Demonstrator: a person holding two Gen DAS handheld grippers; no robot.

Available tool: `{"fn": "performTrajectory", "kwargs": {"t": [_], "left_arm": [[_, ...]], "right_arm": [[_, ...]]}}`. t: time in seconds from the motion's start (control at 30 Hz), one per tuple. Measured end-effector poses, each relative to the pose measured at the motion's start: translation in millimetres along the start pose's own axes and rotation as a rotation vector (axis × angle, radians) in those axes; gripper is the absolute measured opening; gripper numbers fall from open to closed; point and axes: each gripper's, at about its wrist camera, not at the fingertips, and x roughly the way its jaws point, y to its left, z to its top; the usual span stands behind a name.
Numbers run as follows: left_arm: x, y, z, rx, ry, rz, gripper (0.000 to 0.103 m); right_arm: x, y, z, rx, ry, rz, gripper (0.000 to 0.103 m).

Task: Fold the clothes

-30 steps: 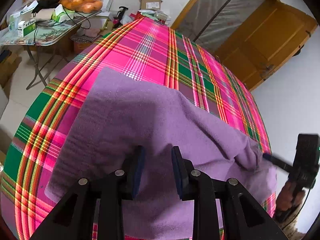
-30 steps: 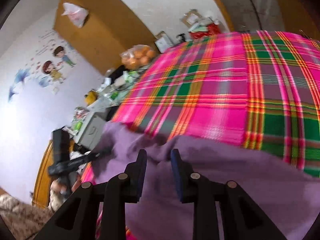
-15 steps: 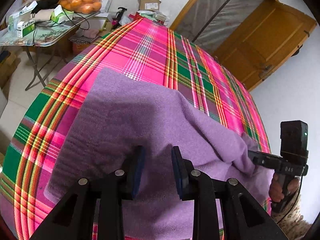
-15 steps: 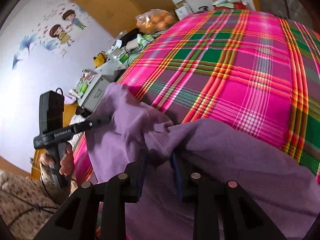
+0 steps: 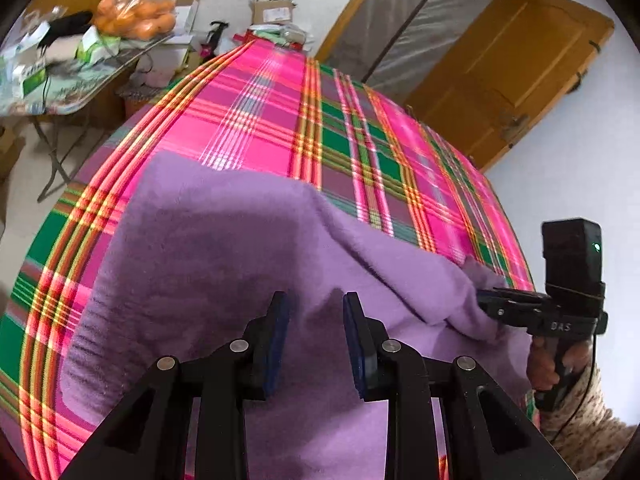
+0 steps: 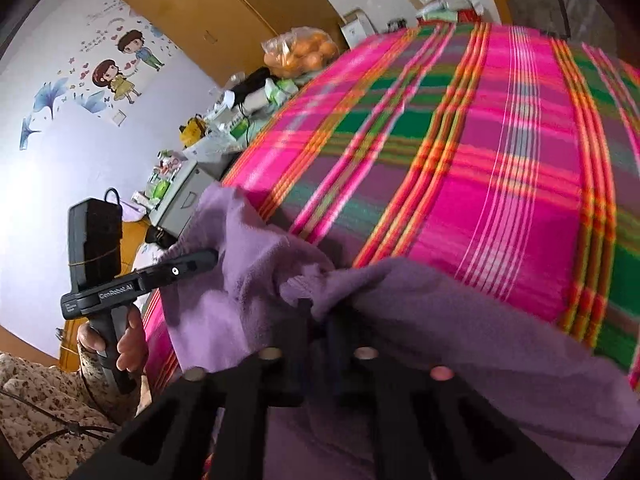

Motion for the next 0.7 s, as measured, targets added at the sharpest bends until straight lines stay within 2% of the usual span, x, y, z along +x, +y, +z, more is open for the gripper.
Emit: {"fn": "performTrajectory", "kwargs": {"t": [0.2, 0.37, 0.53, 0.7], "left_arm": [[0.1, 9.4, 1.4, -0.030, -0.009, -0.002, 0.029], [-0.2, 12.3, 1.7, -0.042, -0.015, -0.013, 0.029], [1.5, 12.8, 2.5, -0.040, -0.015, -0.017, 0.029], [1.6, 14.9, 3.1, -0.040, -0.018, -0.024, 0.029]], "right_arm": [[-33.1, 0.6, 12.9, -0.017, -0.152, 0.005, 0.004], [-40.3, -10.8, 33.5, 0.004, -0.214, -0.042, 0.004], [-16.3, -28.1, 57.1, 0.032, -0.152, -0.082, 0.004], [16.4, -47.8, 60.5, 0.058, -0.065, -0.149, 0.004]]}}
